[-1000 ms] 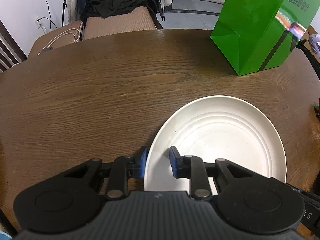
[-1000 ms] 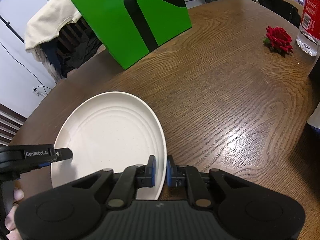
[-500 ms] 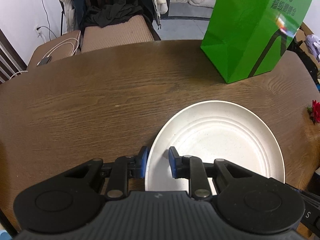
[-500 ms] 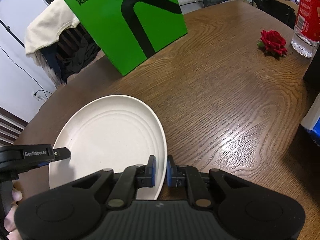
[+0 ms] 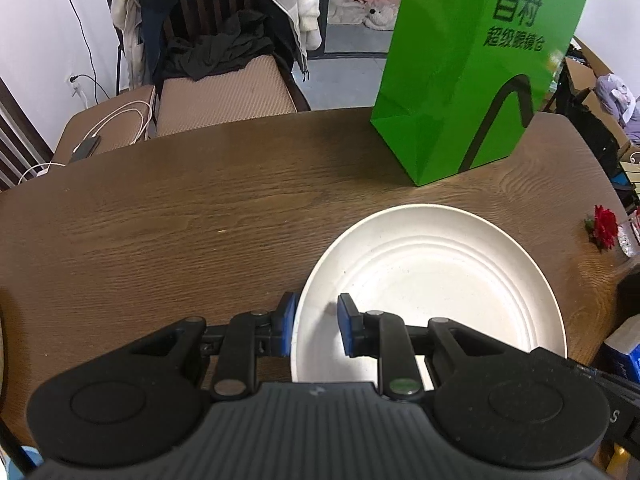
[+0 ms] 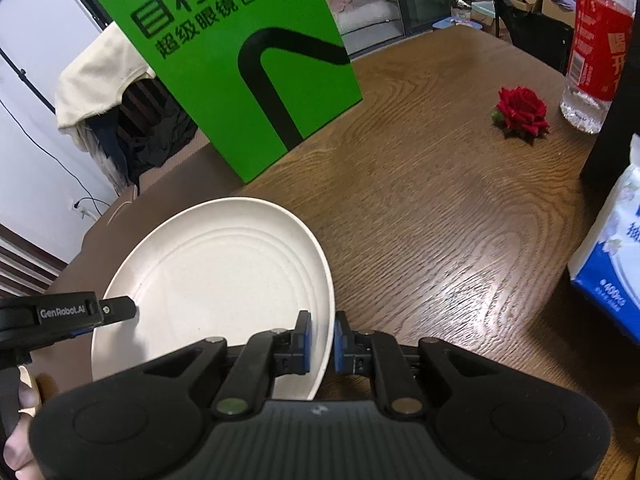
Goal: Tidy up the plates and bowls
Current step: 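Lift the left tool's plate while the right tool lifts its plate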
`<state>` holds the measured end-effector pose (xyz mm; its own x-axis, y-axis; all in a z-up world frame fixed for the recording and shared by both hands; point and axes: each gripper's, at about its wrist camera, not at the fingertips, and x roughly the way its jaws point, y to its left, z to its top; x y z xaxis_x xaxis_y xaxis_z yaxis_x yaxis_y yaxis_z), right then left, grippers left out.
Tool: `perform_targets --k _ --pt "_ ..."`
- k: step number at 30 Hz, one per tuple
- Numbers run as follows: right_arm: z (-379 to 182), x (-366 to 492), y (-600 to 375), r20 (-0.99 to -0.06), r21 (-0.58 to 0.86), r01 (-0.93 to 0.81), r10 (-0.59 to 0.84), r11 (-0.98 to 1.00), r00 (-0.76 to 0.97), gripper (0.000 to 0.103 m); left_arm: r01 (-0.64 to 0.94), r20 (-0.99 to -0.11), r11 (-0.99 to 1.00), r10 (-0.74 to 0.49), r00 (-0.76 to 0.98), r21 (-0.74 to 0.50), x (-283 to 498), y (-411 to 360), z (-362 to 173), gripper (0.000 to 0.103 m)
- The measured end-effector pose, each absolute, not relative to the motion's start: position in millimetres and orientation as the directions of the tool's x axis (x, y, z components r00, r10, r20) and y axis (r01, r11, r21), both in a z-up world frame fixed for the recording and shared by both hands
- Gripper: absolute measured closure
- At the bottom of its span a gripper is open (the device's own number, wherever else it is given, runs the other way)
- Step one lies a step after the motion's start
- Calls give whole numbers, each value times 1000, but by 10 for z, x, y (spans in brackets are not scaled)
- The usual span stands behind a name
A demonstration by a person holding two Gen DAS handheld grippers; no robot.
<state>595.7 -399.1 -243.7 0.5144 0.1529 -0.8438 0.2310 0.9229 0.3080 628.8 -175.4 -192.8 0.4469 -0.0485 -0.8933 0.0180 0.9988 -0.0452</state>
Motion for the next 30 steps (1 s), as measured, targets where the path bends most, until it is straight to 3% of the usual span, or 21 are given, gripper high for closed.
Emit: perform_targets --k 30 --pt "-1940 5385 -3993 -796 316 223 130 922 592 92 75 -850 994 -105 516 -77 5790 -1710 -1458 80"
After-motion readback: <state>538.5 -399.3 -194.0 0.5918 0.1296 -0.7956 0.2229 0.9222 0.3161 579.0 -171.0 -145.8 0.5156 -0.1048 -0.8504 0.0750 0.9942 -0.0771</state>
